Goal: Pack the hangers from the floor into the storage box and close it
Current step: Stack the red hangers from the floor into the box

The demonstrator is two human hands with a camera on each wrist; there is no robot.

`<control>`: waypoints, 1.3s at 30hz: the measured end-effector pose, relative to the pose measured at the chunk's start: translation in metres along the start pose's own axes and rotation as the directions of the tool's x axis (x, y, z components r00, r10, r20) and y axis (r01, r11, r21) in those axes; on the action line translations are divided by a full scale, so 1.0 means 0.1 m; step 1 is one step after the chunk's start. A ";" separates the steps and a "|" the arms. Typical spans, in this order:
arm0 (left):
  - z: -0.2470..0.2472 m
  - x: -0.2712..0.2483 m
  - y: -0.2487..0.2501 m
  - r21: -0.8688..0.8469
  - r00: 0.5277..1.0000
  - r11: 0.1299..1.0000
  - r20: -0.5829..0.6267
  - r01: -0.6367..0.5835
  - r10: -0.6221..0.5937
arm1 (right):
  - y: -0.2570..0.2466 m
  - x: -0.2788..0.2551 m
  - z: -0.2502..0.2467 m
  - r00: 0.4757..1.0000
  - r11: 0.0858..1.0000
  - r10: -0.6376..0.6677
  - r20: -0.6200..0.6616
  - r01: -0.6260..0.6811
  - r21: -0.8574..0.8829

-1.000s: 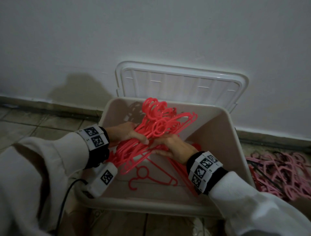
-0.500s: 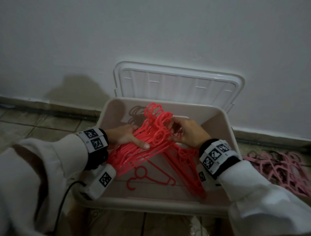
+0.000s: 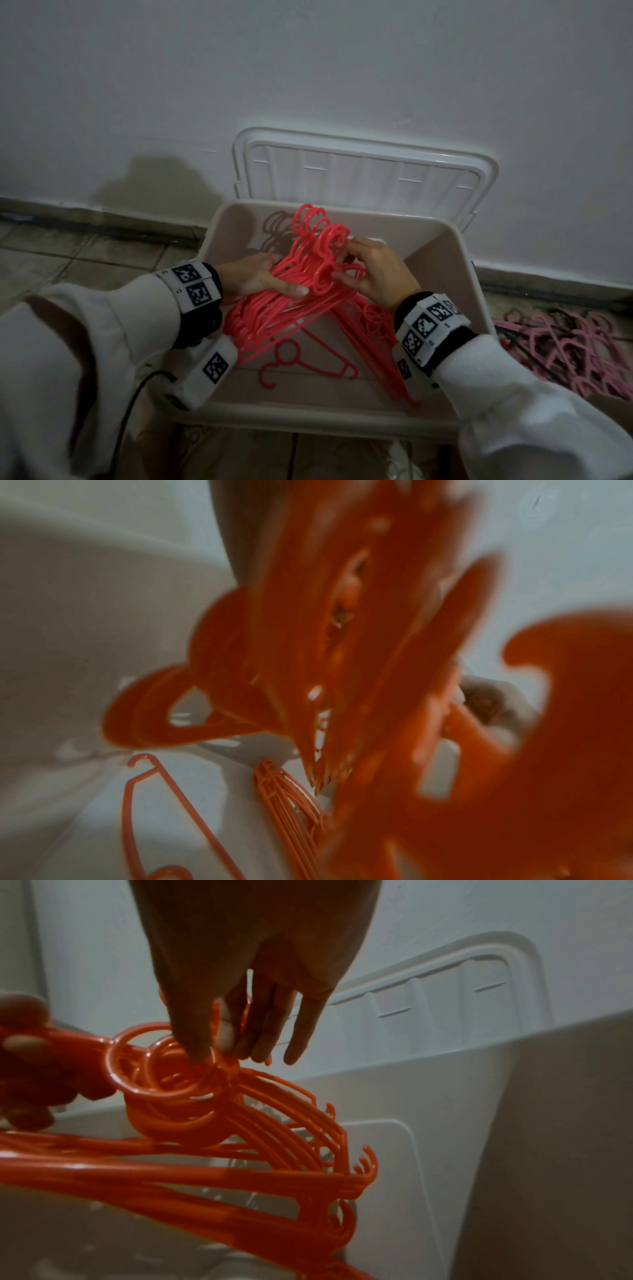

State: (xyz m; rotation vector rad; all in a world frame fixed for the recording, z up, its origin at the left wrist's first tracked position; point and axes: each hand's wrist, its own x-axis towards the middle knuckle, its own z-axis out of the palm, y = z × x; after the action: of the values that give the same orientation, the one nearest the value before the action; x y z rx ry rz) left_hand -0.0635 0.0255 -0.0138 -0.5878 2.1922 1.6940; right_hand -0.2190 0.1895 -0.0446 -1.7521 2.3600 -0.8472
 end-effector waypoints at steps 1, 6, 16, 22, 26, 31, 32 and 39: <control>0.00 0.00 0.00 -0.007 1.000 1.000 0.002 -0.005 0.005 | -0.03 -0.01 0.00 0.999 0.999 0.036 -0.025 -0.037 -0.022; 0.01 0.01 -0.01 -0.021 1.000 1.000 0.004 -0.001 0.001 | -0.10 -0.01 0.05 0.990 0.995 0.097 -0.106 -0.099 -0.016; 0.10 0.00 0.03 -0.165 1.000 0.986 0.003 0.021 -0.021 | -0.06 0.02 -0.05 0.984 1.000 -0.014 -0.175 0.014 0.001; 0.08 0.02 0.01 -0.252 0.999 0.967 -0.023 0.038 -0.045 | -0.03 0.01 -0.11 0.991 0.998 -0.051 -0.128 0.056 0.036; 0.08 0.03 0.01 -0.269 0.998 0.962 -0.030 0.040 -0.050 | -0.10 0.01 -0.09 0.988 0.991 -0.113 -0.106 0.119 0.055; 0.09 0.03 0.00 -0.254 0.997 0.966 -0.056 0.040 -0.055 | -0.12 0.04 -0.09 0.990 0.989 -0.087 -0.115 0.100 0.110; 0.09 0.03 0.00 -0.253 0.996 0.966 -0.060 0.042 -0.059 | -0.11 0.04 -0.11 0.990 0.990 -0.081 -0.116 0.093 0.101; 0.07 0.02 -0.01 -0.255 0.994 0.965 -0.070 0.062 -0.082 | -0.21 -0.02 -0.18 0.989 0.991 -0.133 -0.061 0.130 -0.039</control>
State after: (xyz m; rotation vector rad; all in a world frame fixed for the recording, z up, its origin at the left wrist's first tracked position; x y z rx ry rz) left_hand -0.0650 0.0321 -0.0178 -0.8019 1.9929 1.9575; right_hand -0.2070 0.1941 -0.0197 -1.9412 2.3324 -0.8974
